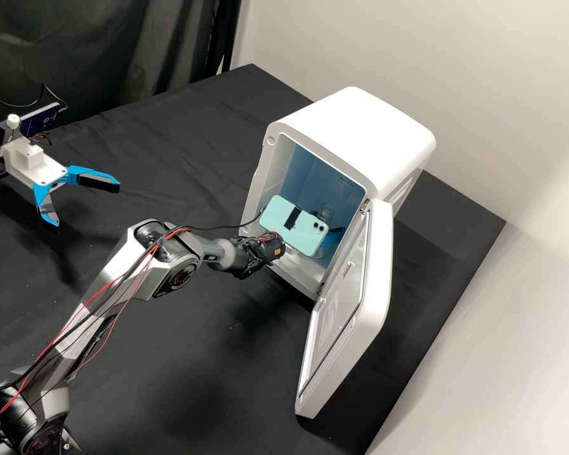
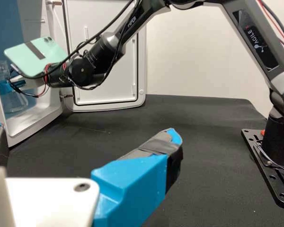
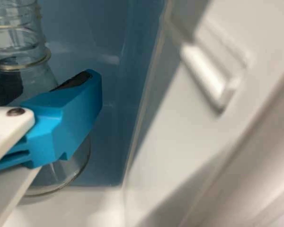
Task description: Place the flask in the incubator
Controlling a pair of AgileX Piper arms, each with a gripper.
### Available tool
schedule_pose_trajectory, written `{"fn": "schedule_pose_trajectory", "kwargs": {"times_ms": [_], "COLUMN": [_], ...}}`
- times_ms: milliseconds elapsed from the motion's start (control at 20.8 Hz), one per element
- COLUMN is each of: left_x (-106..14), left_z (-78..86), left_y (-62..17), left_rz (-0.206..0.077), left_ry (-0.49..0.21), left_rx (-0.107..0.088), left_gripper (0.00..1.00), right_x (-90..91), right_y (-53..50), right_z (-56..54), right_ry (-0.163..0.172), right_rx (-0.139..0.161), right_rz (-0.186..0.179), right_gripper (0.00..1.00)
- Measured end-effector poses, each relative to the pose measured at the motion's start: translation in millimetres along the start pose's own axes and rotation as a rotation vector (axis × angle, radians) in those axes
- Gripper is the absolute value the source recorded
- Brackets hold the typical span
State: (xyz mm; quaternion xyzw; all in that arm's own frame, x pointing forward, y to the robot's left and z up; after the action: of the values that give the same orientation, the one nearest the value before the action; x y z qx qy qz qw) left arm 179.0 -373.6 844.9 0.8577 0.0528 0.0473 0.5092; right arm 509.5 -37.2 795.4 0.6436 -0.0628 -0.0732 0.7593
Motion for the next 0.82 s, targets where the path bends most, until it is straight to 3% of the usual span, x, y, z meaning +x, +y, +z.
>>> {"fn": "schedule_pose_trajectory", "kwargs": {"times_ms": [96,817], "left_x": [0.0,0.0], "left_z": [0.0,0.0], "left_y": [0.0,0.0], "left_rz": [0.0,0.0], "left_ry": [0.0,0.0], "left_rx": [0.0,0.0], "left_gripper": [1.0,1.0], "right_x": [1.6,2.7], "right_y": [-3.8,-0.9], "right_z": [2.6,5.5], "right_ry": [-0.004,-0.008], "right_rx": [-0.001,0.001], "right_rz": [-0.004,0.003], "right_gripper": [0.0,0.0]}}
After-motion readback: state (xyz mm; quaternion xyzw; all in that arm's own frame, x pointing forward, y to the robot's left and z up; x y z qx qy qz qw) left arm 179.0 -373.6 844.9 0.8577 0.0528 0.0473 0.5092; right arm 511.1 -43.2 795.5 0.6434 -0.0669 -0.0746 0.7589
